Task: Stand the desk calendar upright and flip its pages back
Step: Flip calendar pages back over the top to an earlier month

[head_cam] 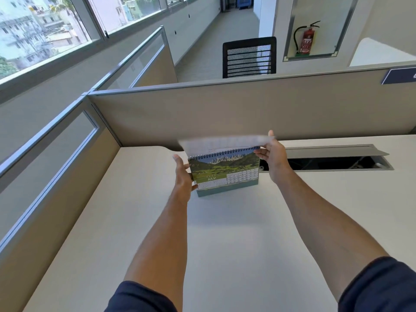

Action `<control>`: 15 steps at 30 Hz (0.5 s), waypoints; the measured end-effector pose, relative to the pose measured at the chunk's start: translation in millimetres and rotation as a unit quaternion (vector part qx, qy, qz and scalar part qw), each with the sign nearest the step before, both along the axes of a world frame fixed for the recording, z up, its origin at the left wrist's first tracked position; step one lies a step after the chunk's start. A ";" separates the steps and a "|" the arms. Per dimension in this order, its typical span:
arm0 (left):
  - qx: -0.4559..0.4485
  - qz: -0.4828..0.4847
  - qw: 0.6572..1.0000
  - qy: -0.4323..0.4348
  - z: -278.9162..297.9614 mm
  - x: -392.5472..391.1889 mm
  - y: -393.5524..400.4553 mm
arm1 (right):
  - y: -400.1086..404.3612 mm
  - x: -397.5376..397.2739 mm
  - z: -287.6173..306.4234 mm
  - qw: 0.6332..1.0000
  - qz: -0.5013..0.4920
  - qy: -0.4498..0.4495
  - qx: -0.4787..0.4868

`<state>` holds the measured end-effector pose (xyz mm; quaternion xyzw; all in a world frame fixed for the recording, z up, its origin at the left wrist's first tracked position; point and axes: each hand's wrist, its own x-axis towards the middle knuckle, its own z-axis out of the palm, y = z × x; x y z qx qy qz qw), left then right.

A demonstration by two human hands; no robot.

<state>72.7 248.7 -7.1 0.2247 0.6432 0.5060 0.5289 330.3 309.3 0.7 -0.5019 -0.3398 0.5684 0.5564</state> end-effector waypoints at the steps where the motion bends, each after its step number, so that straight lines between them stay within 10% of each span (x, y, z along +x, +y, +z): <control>1: -0.001 0.000 1.000 -0.011 0.6 -1.6 -0.3 | -0.2 1.8 0.9 1.000 0.011 0.008 -0.007; 6: -0.001 0.022 1.000 -0.012 1.9 -9.2 -1.0 | -4.4 4.6 0.8 0.999 0.003 -0.043 -0.006; 15: 0.033 -0.020 0.960 0.277 -6.9 -2.6 -6.5 | -2.6 -0.7 -14.8 0.974 -0.047 -0.218 0.038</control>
